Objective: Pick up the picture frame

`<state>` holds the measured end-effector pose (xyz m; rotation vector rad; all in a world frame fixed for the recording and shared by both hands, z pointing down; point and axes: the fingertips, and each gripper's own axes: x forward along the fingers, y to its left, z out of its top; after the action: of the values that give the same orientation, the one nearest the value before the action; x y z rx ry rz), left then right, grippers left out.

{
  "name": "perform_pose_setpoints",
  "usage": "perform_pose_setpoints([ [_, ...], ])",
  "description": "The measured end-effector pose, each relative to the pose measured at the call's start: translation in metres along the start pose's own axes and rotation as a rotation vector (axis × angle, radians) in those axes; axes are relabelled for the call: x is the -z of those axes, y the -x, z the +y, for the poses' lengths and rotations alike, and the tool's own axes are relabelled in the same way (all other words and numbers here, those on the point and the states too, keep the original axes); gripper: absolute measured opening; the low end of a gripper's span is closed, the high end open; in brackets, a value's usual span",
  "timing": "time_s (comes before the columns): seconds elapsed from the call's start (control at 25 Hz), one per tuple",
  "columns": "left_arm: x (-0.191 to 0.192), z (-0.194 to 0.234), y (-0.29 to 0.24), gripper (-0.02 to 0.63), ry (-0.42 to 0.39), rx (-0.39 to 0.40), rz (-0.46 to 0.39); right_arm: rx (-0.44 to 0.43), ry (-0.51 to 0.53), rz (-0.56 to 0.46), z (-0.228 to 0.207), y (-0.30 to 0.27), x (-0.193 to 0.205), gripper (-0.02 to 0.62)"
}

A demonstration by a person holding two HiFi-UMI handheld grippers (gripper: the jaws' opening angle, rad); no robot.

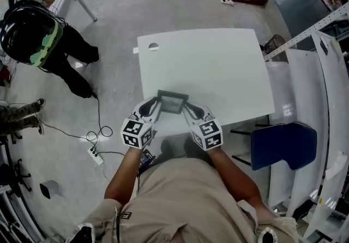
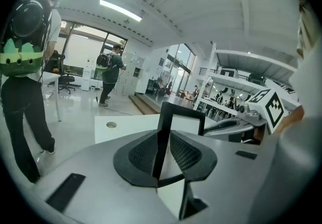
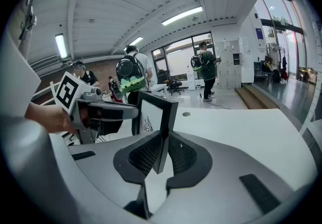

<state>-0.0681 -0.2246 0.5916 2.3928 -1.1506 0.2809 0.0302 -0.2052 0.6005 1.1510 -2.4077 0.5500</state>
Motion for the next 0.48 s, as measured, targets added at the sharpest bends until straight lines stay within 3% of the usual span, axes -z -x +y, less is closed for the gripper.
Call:
perform_pose_setpoints([
  [0.48, -0.052, -0.034, 0.023, 0.077, -0.063, 0.036, -0.101, 0.052, 0.031, -0.125, -0.007, 0.036, -0.058, 0.055],
])
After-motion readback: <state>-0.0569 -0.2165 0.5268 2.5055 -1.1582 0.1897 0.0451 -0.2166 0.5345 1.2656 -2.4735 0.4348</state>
